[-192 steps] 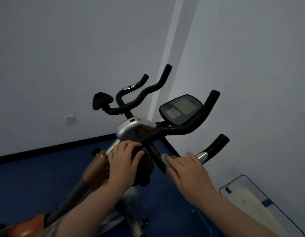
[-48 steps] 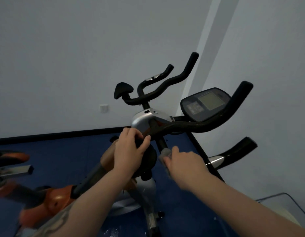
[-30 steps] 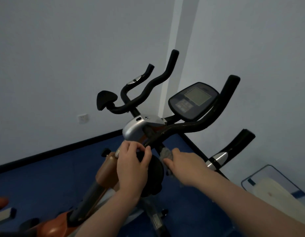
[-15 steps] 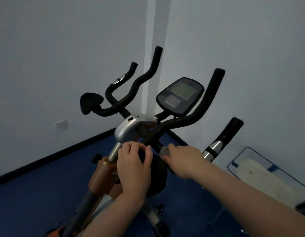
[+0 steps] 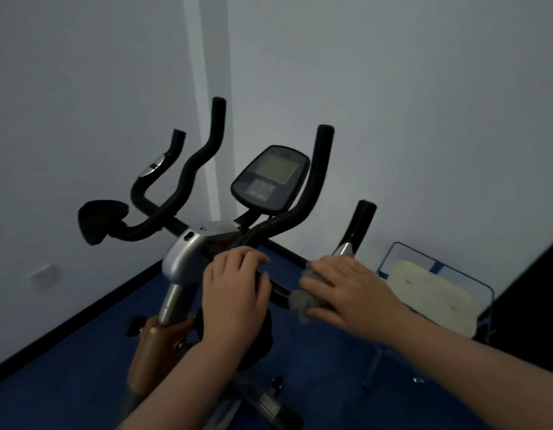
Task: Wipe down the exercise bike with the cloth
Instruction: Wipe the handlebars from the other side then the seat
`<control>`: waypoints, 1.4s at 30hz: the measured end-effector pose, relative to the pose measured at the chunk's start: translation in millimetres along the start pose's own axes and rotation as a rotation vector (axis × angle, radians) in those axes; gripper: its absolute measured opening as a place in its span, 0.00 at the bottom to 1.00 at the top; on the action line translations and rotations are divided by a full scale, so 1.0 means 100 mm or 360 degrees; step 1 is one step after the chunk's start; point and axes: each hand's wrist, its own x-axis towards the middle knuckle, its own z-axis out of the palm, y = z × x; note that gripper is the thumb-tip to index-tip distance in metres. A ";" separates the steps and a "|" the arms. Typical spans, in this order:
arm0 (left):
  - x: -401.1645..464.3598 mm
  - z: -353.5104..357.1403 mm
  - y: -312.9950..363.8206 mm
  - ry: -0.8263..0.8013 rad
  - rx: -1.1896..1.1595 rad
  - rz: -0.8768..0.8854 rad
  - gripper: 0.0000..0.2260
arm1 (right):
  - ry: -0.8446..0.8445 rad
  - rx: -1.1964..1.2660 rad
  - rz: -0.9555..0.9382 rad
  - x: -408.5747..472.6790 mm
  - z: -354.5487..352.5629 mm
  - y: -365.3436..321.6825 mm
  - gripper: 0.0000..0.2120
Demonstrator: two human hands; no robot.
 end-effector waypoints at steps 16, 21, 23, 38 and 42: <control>0.25 0.25 0.26 -0.0255 -0.0348 -0.0217 0.05 | 0.1126 0.1247 0.1862 0.46 0.22 -0.35 0.26; 0.26 0.23 0.27 -0.0247 -0.0314 -0.0245 0.05 | 0.1273 0.1730 0.2039 0.45 0.35 -0.48 0.29; 0.27 0.23 0.27 -0.0265 -0.0292 -0.0260 0.05 | 0.1275 0.1739 0.2025 0.48 0.34 -0.29 0.29; 0.28 0.23 0.31 -0.0340 -0.0163 -0.0360 0.04 | 0.1160 0.1612 0.1620 0.37 0.19 0.49 0.18; 0.28 0.25 0.30 -0.0346 -0.0149 -0.0402 0.04 | 0.0995 0.1686 0.1770 0.63 0.04 0.88 0.12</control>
